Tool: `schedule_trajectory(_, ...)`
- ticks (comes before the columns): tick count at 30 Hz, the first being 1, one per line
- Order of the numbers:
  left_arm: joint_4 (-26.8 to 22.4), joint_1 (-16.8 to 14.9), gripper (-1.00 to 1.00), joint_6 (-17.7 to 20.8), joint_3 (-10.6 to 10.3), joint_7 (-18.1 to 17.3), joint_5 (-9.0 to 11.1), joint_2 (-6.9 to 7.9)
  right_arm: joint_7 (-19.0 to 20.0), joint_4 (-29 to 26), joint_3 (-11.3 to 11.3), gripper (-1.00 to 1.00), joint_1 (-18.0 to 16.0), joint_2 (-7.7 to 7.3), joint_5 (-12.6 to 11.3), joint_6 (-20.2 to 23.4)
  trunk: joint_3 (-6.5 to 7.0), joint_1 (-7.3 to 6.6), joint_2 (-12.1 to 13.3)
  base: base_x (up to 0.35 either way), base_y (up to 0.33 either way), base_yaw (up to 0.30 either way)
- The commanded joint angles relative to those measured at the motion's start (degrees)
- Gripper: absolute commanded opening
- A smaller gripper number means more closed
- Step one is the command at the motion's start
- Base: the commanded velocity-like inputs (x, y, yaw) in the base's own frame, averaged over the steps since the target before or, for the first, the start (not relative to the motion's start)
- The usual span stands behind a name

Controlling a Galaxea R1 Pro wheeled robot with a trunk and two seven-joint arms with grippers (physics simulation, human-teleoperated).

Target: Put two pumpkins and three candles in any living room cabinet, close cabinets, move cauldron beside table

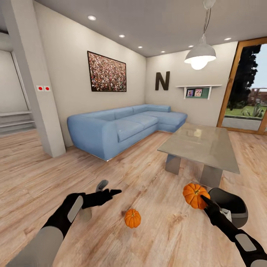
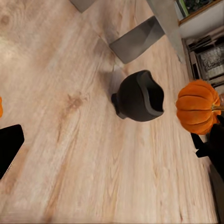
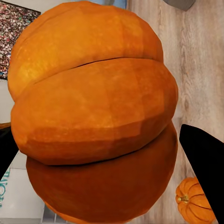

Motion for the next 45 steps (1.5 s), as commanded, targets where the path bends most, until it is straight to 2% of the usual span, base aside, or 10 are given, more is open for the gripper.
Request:
schedule_trajectory(1, 1.64, -1.09, 1.00, 0.28, 0.13, 0.23, 0.24, 0.18, 0.28, 0.03, -0.25, -1.00, -0.05, 0.00, -0.34, 0.49, -0.06, -0.01, -0.03, 0.000, 0.000, 0.000)
schedule_trajectory(2, 5.10, -3.40, 1.00, 0.13, 0.14, 0.64, 0.54, 0.48, 0.92, 0.02, -0.25, -1.00, -0.05, -0.05, -0.34, 0.50, -0.06, -0.01, -0.03, 0.000, 0.000, 0.000)
schedule_trajectory(6, 10.89, -7.19, 1.00, -0.50, 0.16, 0.98, 0.88, 1.04, 2.46, 0.01, -0.25, -1.00, -0.05, -0.08, -0.29, 0.54, -0.06, -0.01, -0.03, 0.000, 0.000, 0.000)
schedule_trajectory(11, 15.63, -9.32, 1.00, -3.71, 0.23, 2.04, 0.93, 1.48, 3.48, 0.00, -0.25, -1.00, -0.05, -0.06, -0.32, 0.62, -0.06, -0.01, -0.03, 0.000, 0.000, 0.000)
schedule_trajectory(14, 18.04, -9.77, 1.00, -5.83, 0.20, 4.57, 0.98, 1.40, 3.74, -0.15, -0.25, -1.00, -0.05, -0.07, -0.33, 0.70, -0.06, -0.01, -0.03, 0.000, 0.000, 0.000)
schedule_trajectory(19, 19.29, -9.93, 1.00, -8.02, 0.17, 6.39, 1.05, 1.34, 3.80, -3.16, -0.02, -1.00, 0.07, 0.27, -0.29, 2.54, -0.06, -0.01, -0.03, 0.000, 0.000, 0.000)
schedule_trajectory(28, 19.82, -9.93, 1.00, -9.16, 0.22, 7.31, 1.22, 1.31, 3.34, -18.52, 0.07, -1.00, 0.98, 1.84, -0.23, 11.63, -0.06, -0.01, -0.03, 0.000, 0.000, 0.000)
schedule_trajectory(31, 19.79, -9.91, 1.00, -9.24, 0.19, 7.09, 1.25, 1.38, 3.13, -20.51, 0.04, -1.00, 1.26, 2.31, -0.23, 12.89, -0.06, -0.01, -0.03, 0.000, 0.000, 0.000)
schedule_trajectory(39, 19.62, -9.90, 1.00, -9.16, 0.17, 6.37, 1.22, 1.58, 2.93, -21.70, 0.24, -1.00, 1.42, 2.55, -0.14, 13.64, -1.83, 0.19, -0.13, 0.000, 0.000, 0.000)
schedule_trajectory(45, 19.70, -9.93, 1.00, -9.14, 0.06, 1.67, 1.15, 1.84, 2.90, -21.85, 0.50, -1.00, 1.44, 2.58, 0.13, 13.74, -3.16, 0.35, -0.21, 0.000, 0.000, 0.000)
